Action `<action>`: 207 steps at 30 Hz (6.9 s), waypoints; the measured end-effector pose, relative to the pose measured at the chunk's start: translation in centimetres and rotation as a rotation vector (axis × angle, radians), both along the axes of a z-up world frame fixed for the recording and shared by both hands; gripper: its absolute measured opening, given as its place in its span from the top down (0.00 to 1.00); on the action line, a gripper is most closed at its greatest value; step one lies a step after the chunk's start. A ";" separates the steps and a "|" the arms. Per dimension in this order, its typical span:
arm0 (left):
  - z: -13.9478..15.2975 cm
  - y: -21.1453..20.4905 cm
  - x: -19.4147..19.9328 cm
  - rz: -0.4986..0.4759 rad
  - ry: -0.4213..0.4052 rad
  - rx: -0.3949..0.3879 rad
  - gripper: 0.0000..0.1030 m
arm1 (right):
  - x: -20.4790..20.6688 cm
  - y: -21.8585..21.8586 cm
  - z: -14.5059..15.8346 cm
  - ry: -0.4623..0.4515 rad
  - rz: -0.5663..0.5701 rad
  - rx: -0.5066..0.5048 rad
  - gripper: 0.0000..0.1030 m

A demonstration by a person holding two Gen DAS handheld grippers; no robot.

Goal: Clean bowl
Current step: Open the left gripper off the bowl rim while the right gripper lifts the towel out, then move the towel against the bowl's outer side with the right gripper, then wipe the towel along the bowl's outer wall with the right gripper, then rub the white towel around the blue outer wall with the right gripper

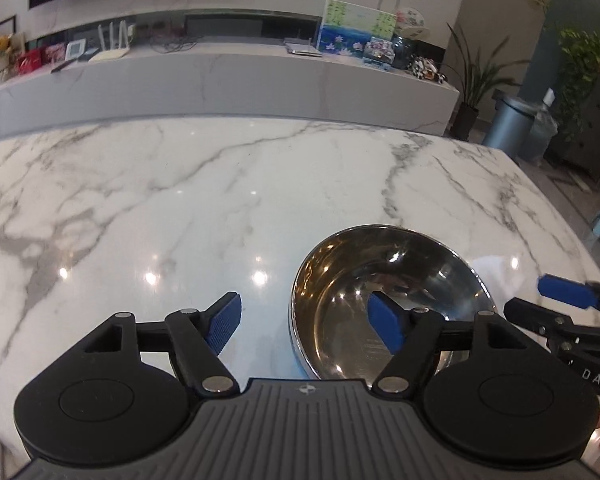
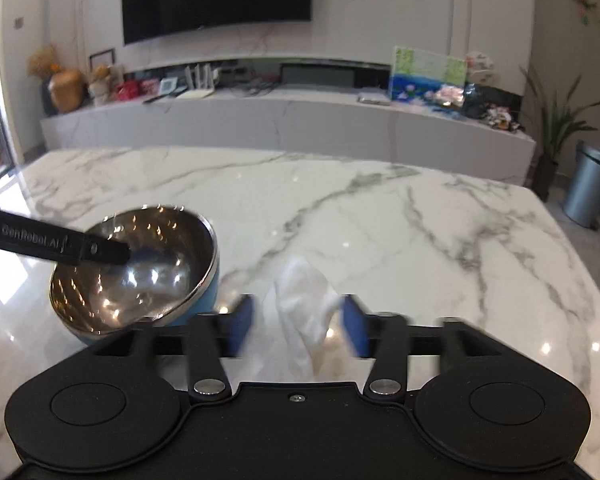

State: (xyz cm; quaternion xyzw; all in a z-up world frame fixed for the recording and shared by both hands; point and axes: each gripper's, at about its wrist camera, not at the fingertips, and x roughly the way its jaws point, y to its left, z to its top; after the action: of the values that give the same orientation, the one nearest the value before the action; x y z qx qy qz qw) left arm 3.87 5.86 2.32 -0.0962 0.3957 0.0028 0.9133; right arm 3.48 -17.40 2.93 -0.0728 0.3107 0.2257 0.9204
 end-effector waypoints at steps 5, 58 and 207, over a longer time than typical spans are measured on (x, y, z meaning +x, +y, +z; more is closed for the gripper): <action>0.0 -0.4 -0.3 -0.012 -0.002 0.006 0.34 | 0.6 -0.1 -0.5 0.097 -0.060 0.014 0.49; -1.9 -1.0 0.1 -0.007 0.155 0.029 0.67 | -2.0 4.4 -1.1 0.104 0.086 -0.116 0.87; -2.3 -0.5 0.2 -0.118 0.213 -0.012 0.47 | -3.8 7.2 -1.6 0.028 0.416 -0.350 0.87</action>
State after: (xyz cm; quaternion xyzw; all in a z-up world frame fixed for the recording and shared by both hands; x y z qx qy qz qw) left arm 4.09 5.37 0.04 -0.0775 0.4956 -0.0429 0.8640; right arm -0.29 -10.17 1.29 -0.2898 0.3362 0.3538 0.8233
